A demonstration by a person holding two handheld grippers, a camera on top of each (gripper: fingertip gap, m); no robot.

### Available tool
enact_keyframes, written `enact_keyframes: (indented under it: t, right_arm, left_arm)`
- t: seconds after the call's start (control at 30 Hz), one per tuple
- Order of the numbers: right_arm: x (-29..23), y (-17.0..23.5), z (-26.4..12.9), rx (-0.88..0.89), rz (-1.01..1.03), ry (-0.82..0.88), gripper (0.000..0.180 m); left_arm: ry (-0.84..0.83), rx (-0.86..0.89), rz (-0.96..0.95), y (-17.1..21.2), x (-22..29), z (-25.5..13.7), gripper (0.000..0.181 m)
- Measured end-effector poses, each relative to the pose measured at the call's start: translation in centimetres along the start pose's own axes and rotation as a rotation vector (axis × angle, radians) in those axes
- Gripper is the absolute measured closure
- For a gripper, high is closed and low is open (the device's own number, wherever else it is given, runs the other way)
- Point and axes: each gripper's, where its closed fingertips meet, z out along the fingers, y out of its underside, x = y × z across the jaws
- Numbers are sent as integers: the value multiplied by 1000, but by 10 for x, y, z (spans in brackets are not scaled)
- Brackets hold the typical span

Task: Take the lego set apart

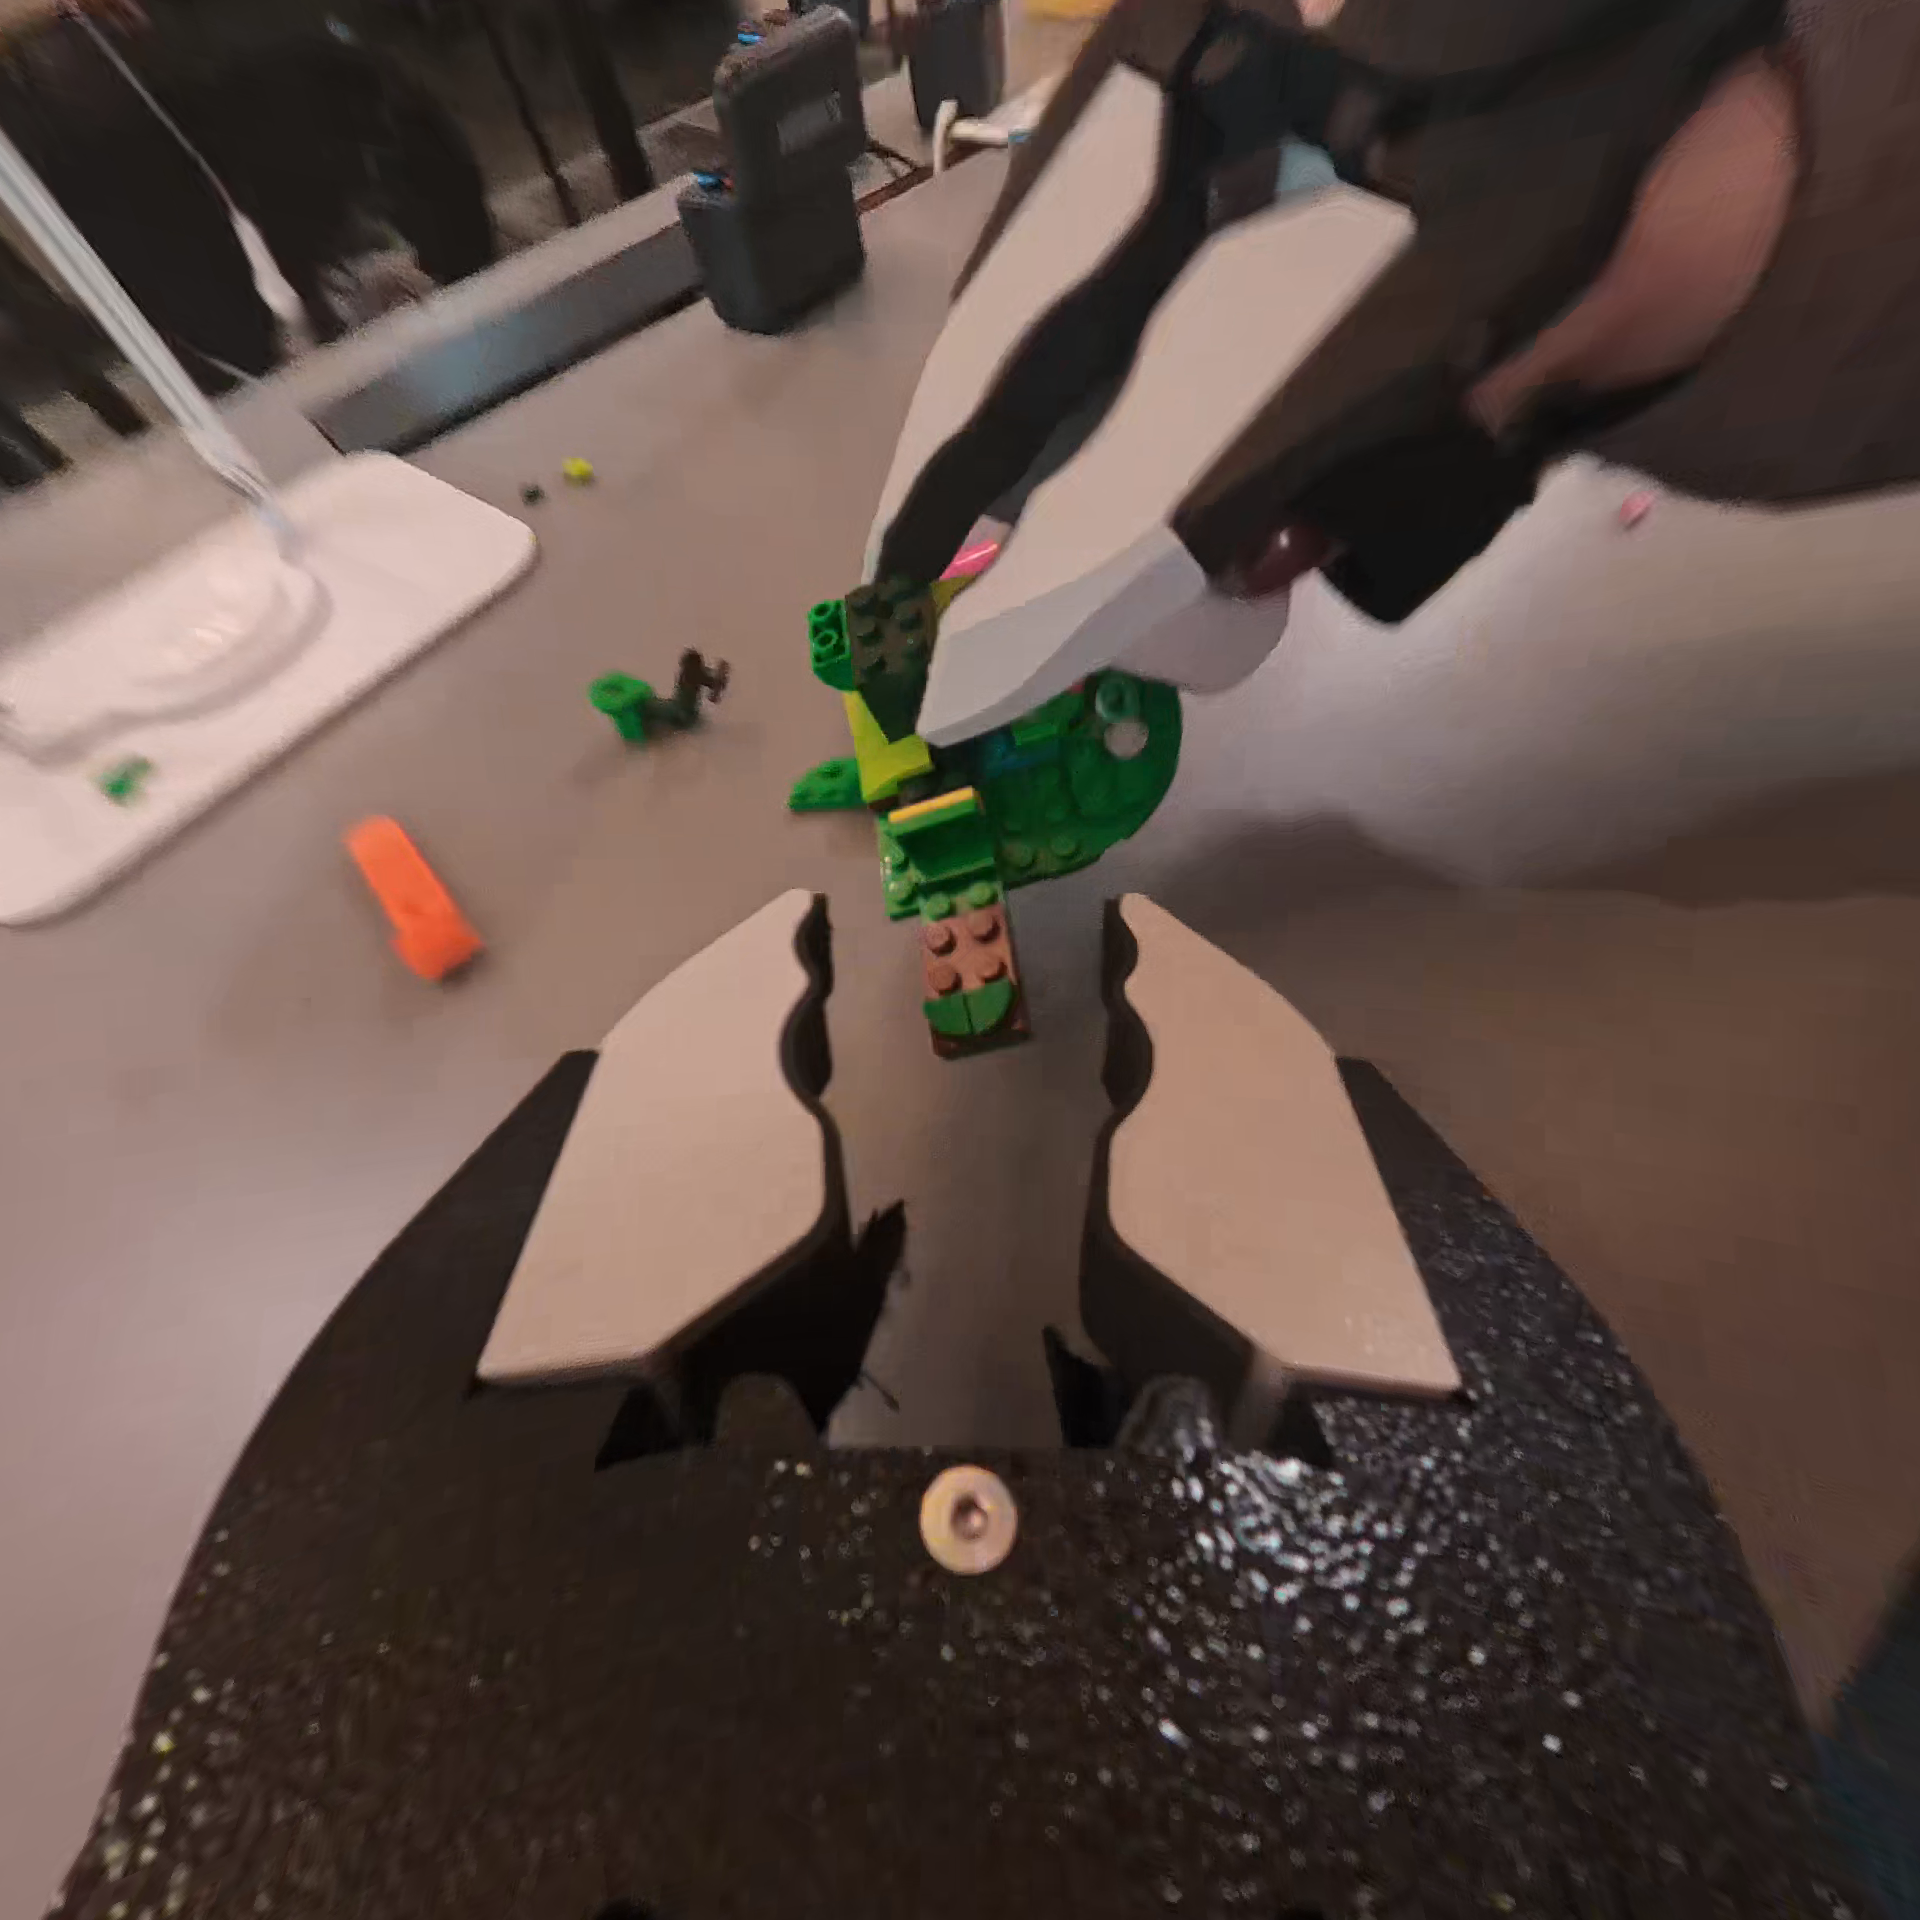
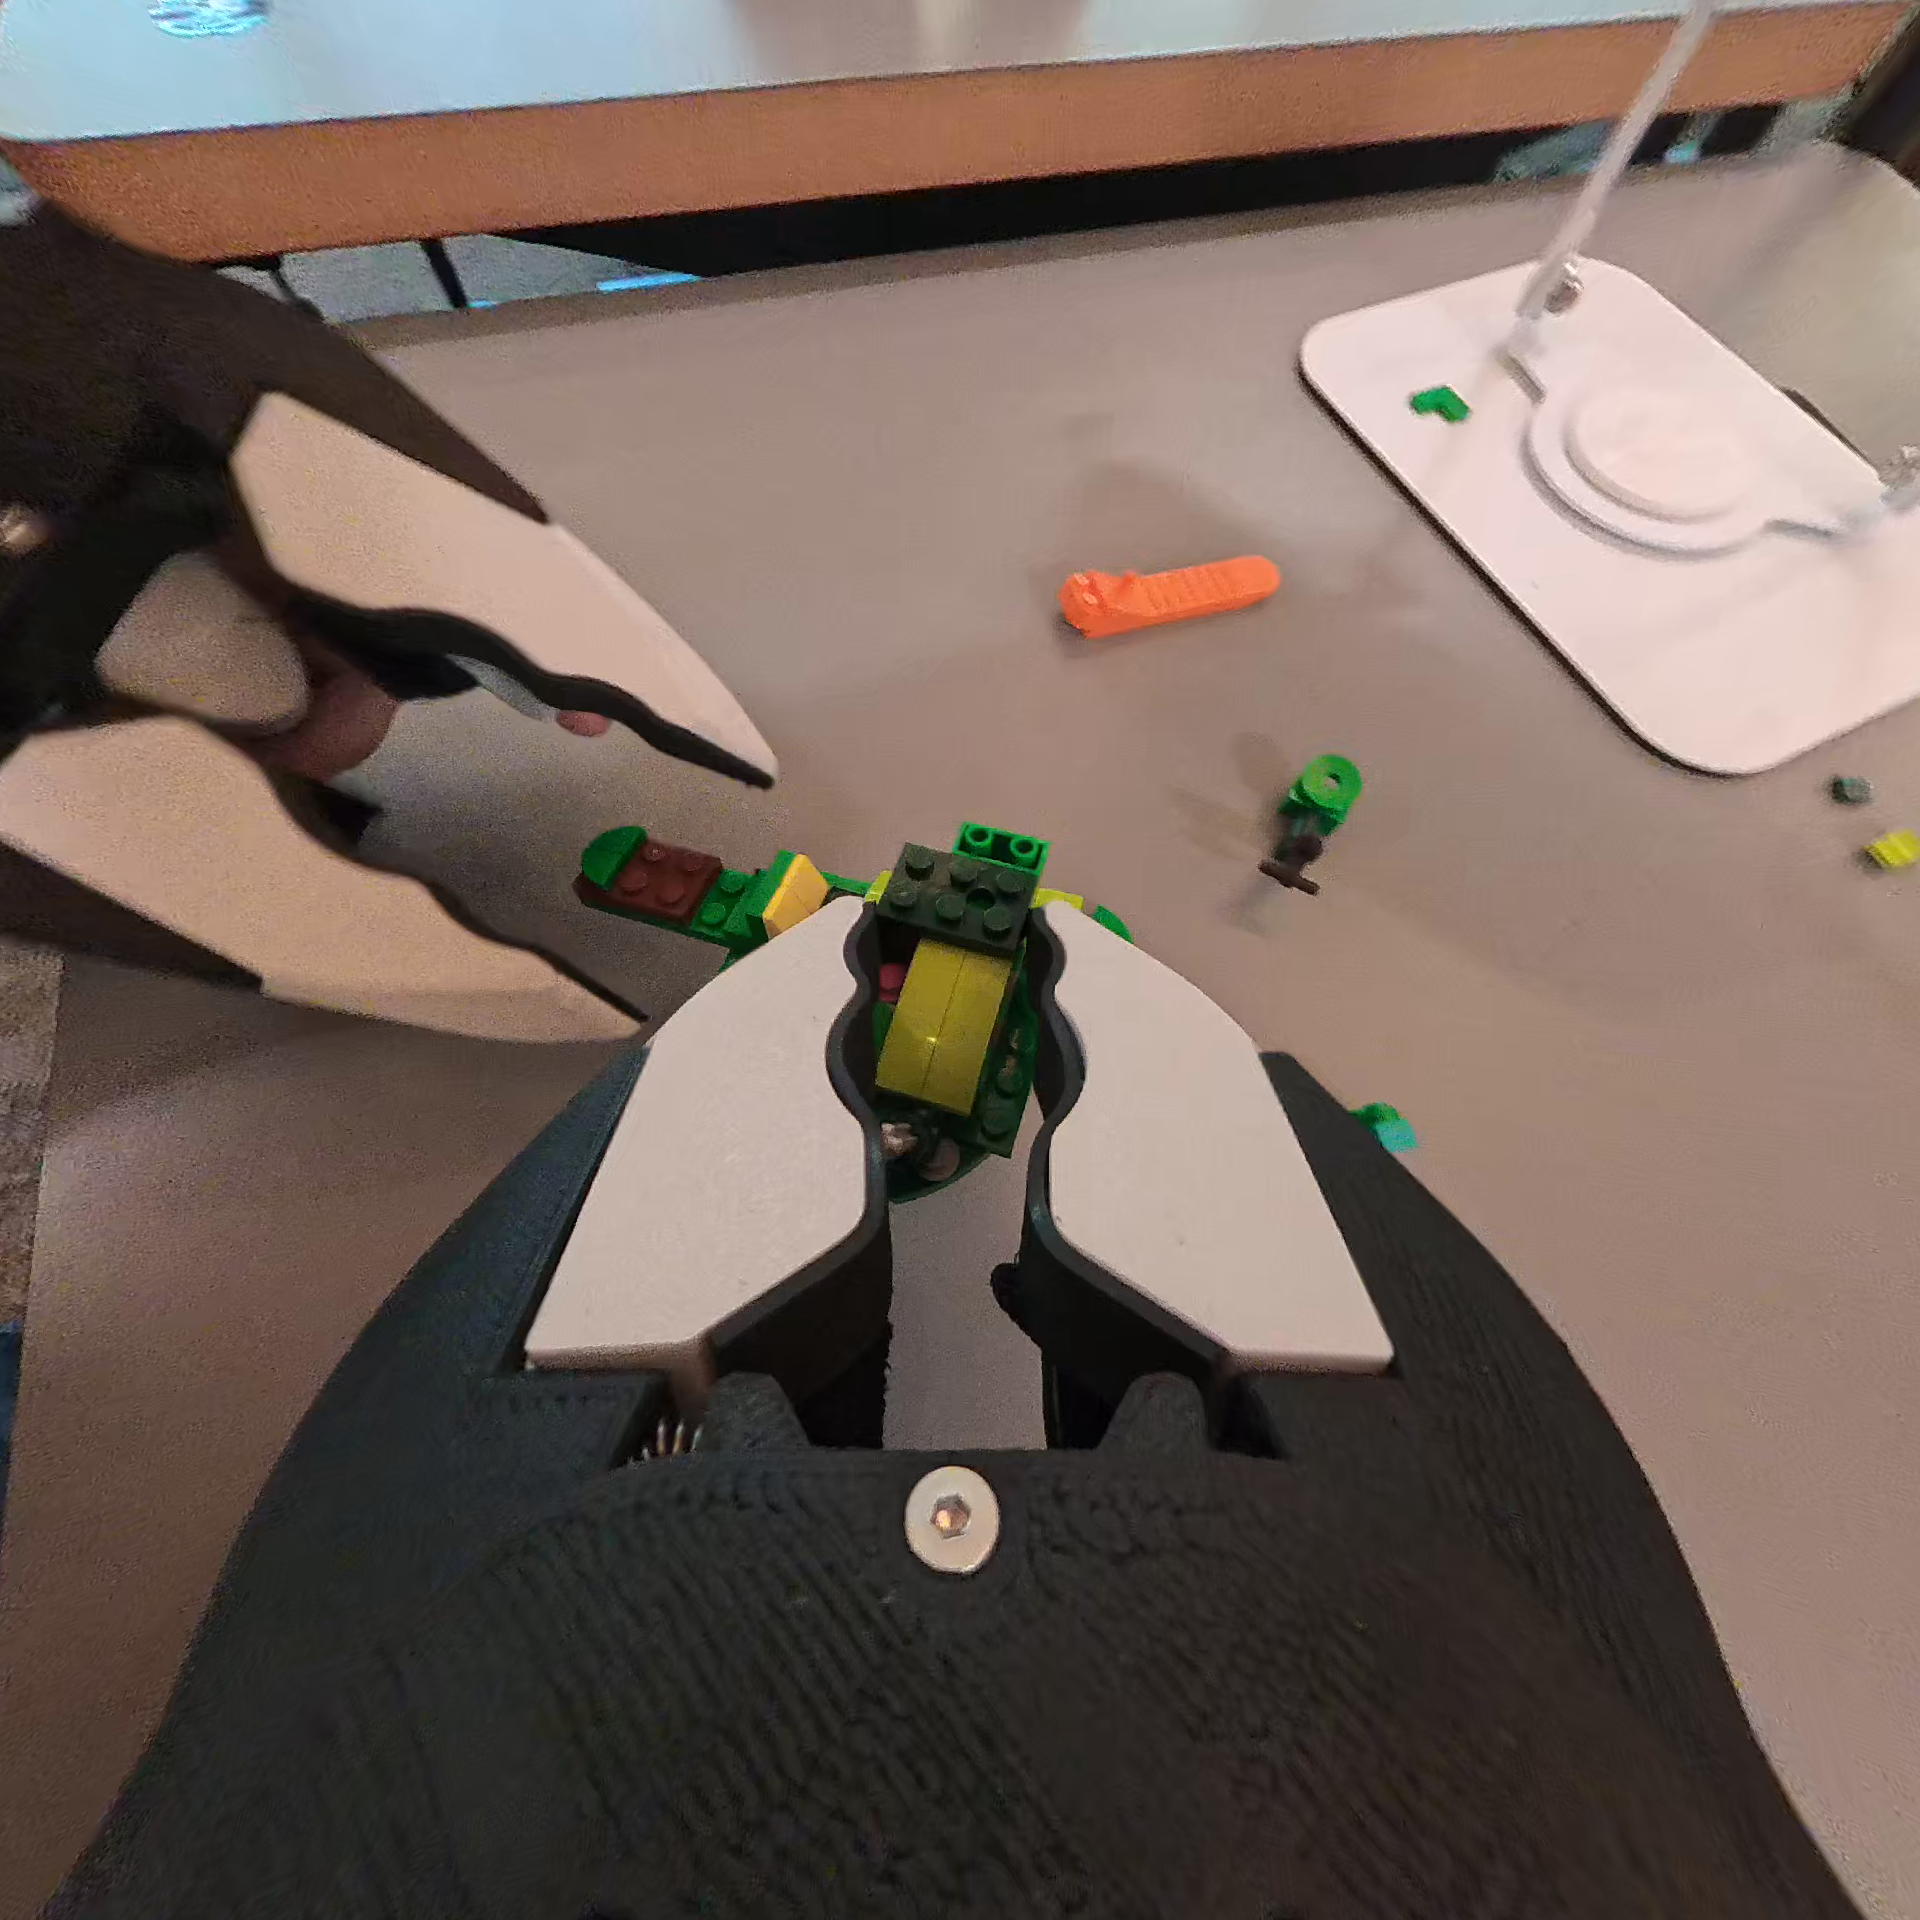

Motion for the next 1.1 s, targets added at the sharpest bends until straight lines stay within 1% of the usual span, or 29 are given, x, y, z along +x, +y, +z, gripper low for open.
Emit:
enact_keyframes:
  t: [0.03, 0.07, 0.13, 0.2, 0.23, 0.27, 0.37, 0.4, 0.43, 0.47, 0.53, 0.57, 0.67, 0.73, 0.77, 0.83, 0.93, 1.0, 1.03, 1.1]
  right_arm:
    - [3, 0, -1, -9, 23, 16, 155]
    - [7, 0, -3, -14, 47, 33, 155]
    - [11, 0, -5, -21, 94, 44, 155]
    - [11, 3, -5, -37, 125, 36, 155]
    - [12, 4, -5, -41, 134, 38, 155]
    - [12, 4, -6, -42, 139, 38, 155]
    - [12, 7, -8, -30, 103, 41, 153]
    - [11, 3, -11, 6, 76, 48, 147]
    - [7, -2, -16, 51, 31, 45, 137]
    - [-1, -4, -19, 79, -28, 25, 132]
    - [-22, -1, -22, 82, -217, -15, 131]
    - [-27, 3, -21, 66, -343, 14, 133]
    - [-34, 14, -14, -34, -697, 125, 138]
    - [-36, 21, -8, -94, -832, 145, 145]
    - [-37, 24, -5, -114, -878, 149, 150]
    - [-32, 28, -1, -168, -973, 191, 170]
    - [-34, 30, 0, -188, -1122, 215, 174]
    - [-38, 29, 1, -158, -1273, 246, 175]
    - [-39, 29, 0, -143, -1331, 259, 173]
    - [-38, 28, 0, -110, -1405, 278, 173]
  left_arm:
    - [-49, -21, 95, 0, -1, 1, 129]
    - [-90, -43, 186, 0, -2, 2, 130]
    - [-171, -52, 331, -3, -4, 3, 141]
    - [-258, -42, 417, -8, -10, 3, 157]
    - [-264, -43, 450, -8, -9, 4, 162]
    - [-243, -46, 466, -7, -5, 6, 168]
    - [-193, -65, 370, -5, -4, 7, 170]
    - [-177, -97, 333, 0, -5, 6, 172]
    - [-196, -129, 293, 6, -11, 5, 172]
    - [-196, -142, 264, 10, -14, 5, 172]
    - [-165, -141, 172, 12, -14, 7, 172]
    - [-146, -141, 144, 12, -11, 8, 172]
    - [-113, -156, 137, 11, -5, 11, 172]
    - [-92, -162, 157, 11, 0, 12, 172]
    - [-77, -162, 165, 11, 3, 13, 172]
    - [-55, -149, 161, 8, 7, 13, 172]
    - [-31, -131, 86, 8, 6, 10, 173]
    - [10, -102, -6, 7, 6, 8, 173]
    - [24, -88, -43, 7, 6, 7, 173]
    - [34, -57, -112, 4, 5, 8, 173]
